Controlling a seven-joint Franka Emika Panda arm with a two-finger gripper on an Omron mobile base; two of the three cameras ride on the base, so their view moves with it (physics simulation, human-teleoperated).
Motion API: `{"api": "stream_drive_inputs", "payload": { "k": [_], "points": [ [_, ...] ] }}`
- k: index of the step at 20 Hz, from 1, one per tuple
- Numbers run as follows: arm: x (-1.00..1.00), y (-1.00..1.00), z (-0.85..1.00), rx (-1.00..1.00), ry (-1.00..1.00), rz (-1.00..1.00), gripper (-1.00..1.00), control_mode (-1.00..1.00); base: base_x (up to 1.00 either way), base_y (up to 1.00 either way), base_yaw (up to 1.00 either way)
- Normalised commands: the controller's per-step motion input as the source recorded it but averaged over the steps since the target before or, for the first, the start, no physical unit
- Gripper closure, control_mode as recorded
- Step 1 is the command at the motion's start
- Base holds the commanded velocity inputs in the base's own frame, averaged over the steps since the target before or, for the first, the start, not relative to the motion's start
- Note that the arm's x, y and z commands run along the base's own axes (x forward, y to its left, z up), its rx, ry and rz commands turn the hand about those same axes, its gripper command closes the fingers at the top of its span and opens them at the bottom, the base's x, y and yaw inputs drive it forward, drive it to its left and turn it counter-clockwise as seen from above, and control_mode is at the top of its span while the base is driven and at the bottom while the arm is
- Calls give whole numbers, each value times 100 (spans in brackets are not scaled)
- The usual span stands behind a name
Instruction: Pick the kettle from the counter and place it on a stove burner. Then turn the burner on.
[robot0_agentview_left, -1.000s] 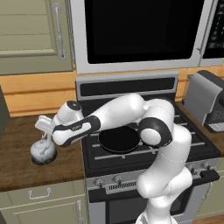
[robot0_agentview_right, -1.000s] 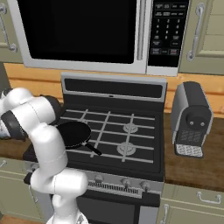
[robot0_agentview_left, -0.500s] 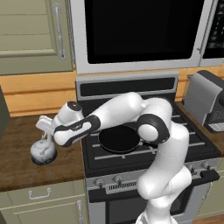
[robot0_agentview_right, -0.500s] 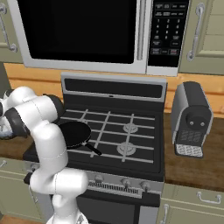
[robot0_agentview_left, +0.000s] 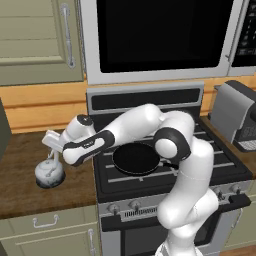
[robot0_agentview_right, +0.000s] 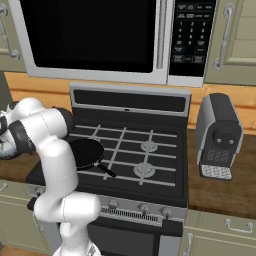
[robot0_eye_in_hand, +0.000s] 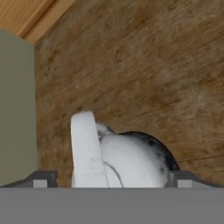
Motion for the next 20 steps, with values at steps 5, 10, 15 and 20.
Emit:
{"api": "stream_drive_inputs", "payload": {
  "k": [5,10,15,20],
  "points": [
    [3,12,0,0,0,-4,-100,-100,0,0,0],
    [1,13,0,0,0,-5,100,-100,0,0,0],
    [0,3,0,0,0,-4,100,-100,0,0,0],
    [0,0,0,0,0,-4,100,-100,0,0,0]
  ]
}}
